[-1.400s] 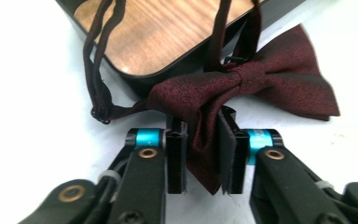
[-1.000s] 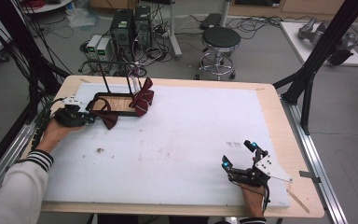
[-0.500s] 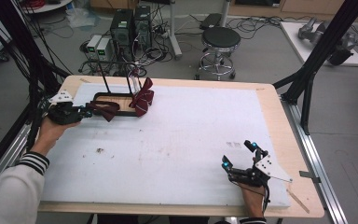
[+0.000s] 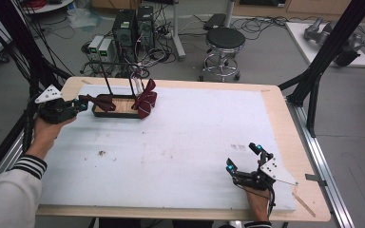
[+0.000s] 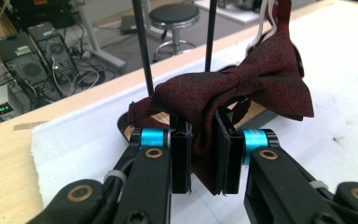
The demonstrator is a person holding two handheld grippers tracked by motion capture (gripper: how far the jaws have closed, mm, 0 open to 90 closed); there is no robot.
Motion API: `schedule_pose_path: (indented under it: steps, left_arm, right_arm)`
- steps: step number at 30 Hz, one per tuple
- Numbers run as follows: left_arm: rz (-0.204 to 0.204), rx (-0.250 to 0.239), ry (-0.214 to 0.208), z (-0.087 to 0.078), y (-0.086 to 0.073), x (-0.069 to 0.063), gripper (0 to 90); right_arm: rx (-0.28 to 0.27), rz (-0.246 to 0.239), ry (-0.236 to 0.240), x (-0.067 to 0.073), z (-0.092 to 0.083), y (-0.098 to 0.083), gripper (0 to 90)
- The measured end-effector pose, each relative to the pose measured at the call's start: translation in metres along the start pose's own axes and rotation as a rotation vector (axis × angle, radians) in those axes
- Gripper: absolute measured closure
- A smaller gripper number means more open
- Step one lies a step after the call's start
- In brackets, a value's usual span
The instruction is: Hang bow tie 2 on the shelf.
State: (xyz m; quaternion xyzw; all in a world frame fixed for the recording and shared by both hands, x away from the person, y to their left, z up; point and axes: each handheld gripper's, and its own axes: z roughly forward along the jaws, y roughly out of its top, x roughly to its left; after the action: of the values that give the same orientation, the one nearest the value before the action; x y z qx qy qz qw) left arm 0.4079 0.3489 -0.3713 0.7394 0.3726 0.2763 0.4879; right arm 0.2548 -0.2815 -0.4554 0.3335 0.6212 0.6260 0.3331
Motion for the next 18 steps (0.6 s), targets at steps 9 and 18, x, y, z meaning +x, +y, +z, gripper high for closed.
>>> schedule_pose_path:
  steps: [9,18]
  left_arm:
    - [0.031,-0.05,0.042,-0.01,0.015,-0.004,78.5]
    - [0.046,-0.099,0.077,-0.016,0.038,-0.004,78.5]
  right_arm:
    - [0.0,-0.002,-0.002,0.0,0.0,0.0,0.5]
    - [0.0,-0.001,-0.001,0.0,0.0,0.0,0.5]
